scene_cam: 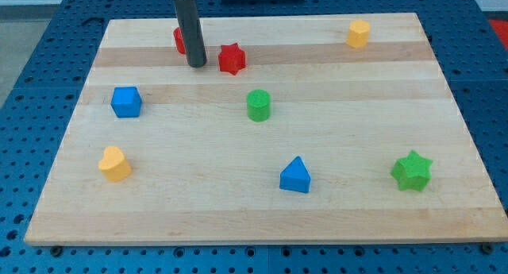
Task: Move red star towards the center
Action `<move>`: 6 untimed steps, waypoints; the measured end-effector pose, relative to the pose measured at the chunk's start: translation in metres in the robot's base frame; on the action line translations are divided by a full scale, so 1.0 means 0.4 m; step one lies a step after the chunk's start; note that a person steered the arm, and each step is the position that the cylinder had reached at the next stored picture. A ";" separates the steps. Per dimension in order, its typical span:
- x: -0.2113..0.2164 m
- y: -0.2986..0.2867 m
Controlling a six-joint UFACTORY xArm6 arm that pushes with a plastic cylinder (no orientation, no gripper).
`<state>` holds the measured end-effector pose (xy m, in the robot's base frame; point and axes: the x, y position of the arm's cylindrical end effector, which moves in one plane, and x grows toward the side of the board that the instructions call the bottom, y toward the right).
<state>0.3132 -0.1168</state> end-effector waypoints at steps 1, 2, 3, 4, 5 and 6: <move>0.000 -0.002; -0.029 0.002; -0.113 0.074; -0.060 0.200; 0.032 0.200; 0.095 0.199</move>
